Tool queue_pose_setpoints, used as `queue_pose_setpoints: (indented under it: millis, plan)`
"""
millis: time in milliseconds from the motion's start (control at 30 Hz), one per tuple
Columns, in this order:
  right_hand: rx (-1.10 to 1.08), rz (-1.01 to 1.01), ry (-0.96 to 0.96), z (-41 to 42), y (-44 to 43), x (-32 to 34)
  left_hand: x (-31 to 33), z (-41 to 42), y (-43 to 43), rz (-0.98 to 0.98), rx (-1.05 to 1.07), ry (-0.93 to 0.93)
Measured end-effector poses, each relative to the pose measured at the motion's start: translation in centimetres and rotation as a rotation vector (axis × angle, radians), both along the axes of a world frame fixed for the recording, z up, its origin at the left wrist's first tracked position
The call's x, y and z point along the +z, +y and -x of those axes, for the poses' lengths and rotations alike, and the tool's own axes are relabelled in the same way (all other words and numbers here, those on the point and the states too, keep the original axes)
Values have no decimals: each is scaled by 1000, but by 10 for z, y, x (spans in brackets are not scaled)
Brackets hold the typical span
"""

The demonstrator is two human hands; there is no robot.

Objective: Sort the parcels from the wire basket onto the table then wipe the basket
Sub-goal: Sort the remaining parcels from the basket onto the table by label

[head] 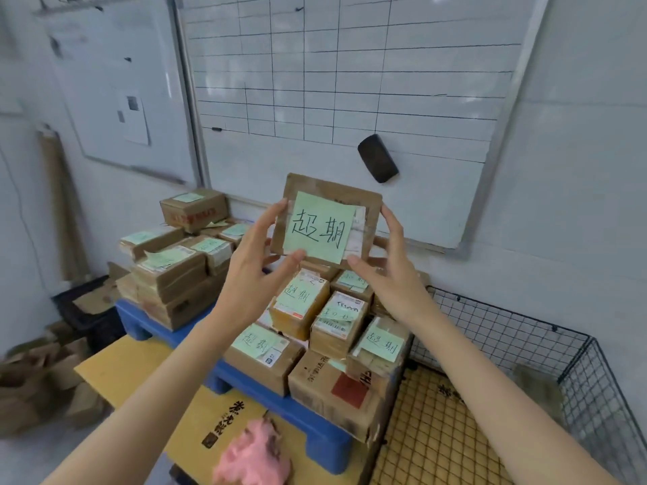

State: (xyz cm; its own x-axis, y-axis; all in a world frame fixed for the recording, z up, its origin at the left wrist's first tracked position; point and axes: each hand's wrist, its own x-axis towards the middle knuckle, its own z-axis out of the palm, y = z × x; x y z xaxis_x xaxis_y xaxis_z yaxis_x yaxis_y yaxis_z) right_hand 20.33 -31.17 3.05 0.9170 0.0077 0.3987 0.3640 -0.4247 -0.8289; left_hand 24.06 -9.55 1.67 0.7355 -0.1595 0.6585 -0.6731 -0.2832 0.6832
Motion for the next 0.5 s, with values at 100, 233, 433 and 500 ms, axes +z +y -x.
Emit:
queue_pose_setpoints:
  millis: [100,233,433,500]
  plan:
    - [10,60,76,-27,32,-12,-18,-32,39,-57,8,45]
    - [32,83,186,-60,81,-26,-47,-71,88,-47,-6,140]
    - [40,232,368,-97,121,-58,-106,-112,137,2,-66,340]
    - [29,285,398,-106,124,-67,-125,-121,148,17,-81,406]
